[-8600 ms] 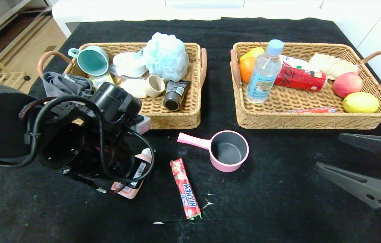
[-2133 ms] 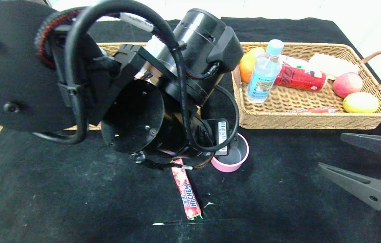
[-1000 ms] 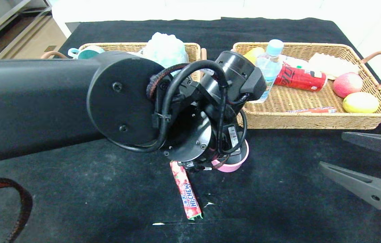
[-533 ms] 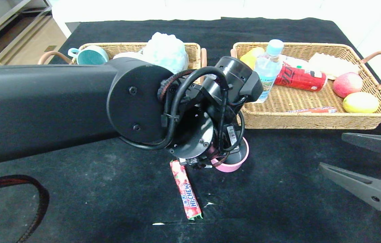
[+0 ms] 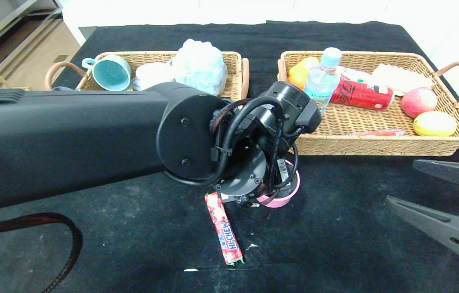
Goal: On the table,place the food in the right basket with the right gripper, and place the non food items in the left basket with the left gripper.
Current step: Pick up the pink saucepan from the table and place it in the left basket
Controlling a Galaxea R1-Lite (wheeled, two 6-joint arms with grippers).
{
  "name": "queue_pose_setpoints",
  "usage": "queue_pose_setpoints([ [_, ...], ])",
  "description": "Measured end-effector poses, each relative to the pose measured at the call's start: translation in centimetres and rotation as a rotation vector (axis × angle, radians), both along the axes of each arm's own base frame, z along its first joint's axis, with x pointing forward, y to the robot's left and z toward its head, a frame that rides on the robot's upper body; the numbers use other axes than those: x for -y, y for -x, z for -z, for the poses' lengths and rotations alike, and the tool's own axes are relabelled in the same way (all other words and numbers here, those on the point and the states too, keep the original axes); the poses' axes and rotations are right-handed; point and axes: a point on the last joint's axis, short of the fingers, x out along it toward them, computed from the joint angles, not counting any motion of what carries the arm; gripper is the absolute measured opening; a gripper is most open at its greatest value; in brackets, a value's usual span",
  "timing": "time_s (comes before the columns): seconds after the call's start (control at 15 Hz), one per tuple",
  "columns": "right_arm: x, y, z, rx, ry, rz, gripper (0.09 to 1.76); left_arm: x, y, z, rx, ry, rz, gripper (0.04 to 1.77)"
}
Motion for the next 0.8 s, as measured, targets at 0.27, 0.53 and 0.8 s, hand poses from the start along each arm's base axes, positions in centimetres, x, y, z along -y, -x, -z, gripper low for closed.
queue_pose_setpoints([
  [0.27,-0.04,0.05,0.01,0.0,0.0,-0.003,1.71,0.12,-0.3,0.32,-0.005,-0.006,0.0,1.72],
  [0.53,-0.06,0.01,0.04,-0.002,0.001,-0.003,1.71,0.22,-0.55,0.22,0.001,-0.001,-0.002,1.39],
  [0.8,-0.05,0.01,0.09,-0.003,0.001,-0.003,1.71,0.34,-0.67,0.36,0.0,-0.002,-0.002,0.87],
])
